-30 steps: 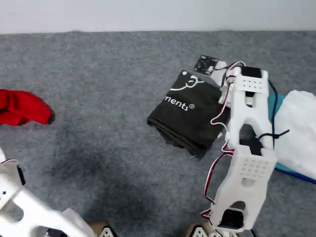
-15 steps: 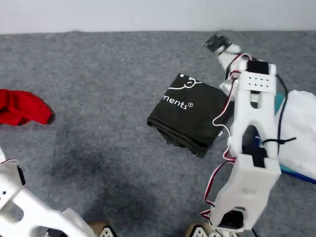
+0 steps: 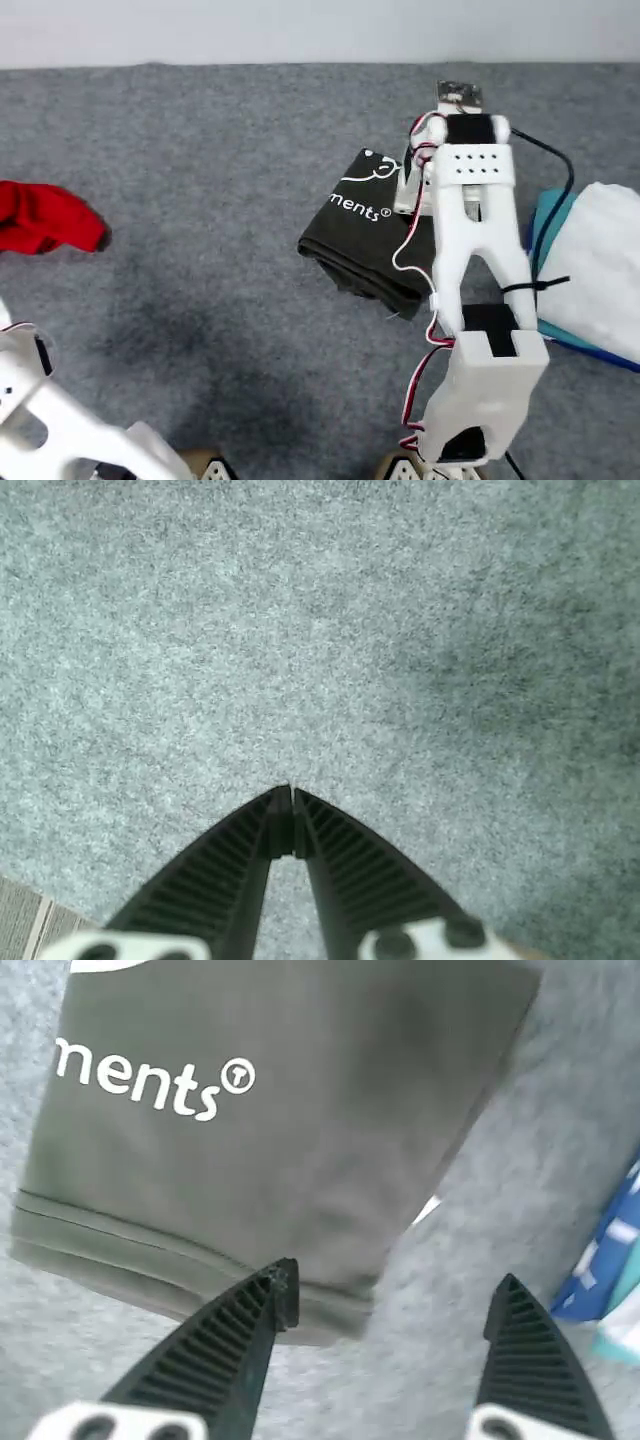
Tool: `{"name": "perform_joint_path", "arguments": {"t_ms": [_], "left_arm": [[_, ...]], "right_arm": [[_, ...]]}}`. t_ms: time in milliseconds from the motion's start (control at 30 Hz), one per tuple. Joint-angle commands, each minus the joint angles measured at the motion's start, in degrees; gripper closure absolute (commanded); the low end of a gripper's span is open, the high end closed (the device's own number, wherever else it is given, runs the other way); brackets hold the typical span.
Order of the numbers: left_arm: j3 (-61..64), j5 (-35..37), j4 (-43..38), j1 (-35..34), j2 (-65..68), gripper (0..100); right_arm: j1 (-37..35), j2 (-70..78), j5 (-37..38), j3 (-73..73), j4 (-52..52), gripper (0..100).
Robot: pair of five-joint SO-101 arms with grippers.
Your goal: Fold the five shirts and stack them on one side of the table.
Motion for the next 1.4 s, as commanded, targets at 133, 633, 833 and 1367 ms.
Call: {"name": "perform_joint_path", "arguments": {"t_ms": [133, 633, 833, 1367], "left_arm": [[-0.75, 0.18, 0.18, 0.53, -0.53, 99], [-0.75, 0.09, 0.18, 0.53, -0.62, 99], [-0.75, 0.09, 0.18, 0.44, -0.62, 99], [-0.84, 0.09, 0.53, 0.26, -0.97, 99]], "right_arm": [[-2.24, 2.77, -15.21, -2.29, -4.18, 51.9], [-2.42, 23.25, -18.81, -2.64, -21.76, 58.6], [1.01, 25.63, -18.02, -2.64, -20.44, 88.8], [5.32, 14.55, 8.09, -8.88, -5.32, 98.9]]}}
